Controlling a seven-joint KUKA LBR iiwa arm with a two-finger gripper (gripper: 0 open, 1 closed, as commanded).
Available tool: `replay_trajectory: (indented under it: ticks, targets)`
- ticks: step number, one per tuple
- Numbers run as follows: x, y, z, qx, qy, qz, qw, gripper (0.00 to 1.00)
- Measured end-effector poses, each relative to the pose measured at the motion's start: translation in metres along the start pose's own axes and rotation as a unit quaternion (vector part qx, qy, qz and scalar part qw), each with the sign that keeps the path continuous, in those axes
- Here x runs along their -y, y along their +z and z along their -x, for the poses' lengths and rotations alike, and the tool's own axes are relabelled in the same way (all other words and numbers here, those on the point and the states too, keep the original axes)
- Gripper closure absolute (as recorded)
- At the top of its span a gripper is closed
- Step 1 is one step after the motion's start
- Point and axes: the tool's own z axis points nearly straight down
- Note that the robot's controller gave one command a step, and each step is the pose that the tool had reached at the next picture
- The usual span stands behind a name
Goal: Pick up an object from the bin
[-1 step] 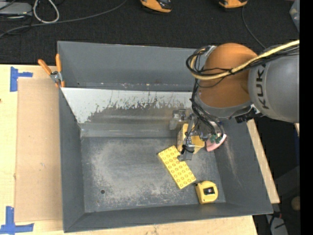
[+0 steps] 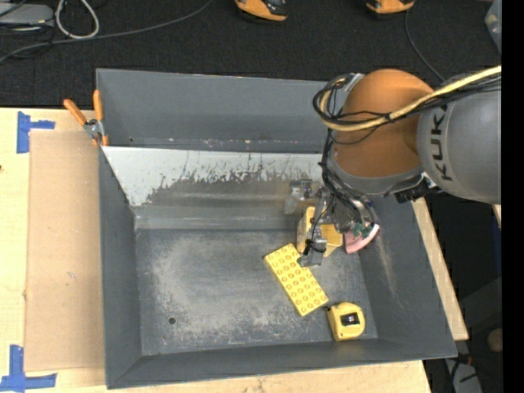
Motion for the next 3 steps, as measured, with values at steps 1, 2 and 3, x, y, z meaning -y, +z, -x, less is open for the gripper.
replay_trajectory:
  ticks: [1, 2, 3]
  targets:
    - [0.009, 0.04, -0.031, -0.0006, 0.185, 0.0, 0.9828, 0.0]
    - [0.023, 0.054, -0.041, -0.0009, 0.182, 0.0, 0.9833, 0.0]
    - [0.031, 0.067, -0.063, -0.0027, 0.118, 0.001, 0.993, 0.0]
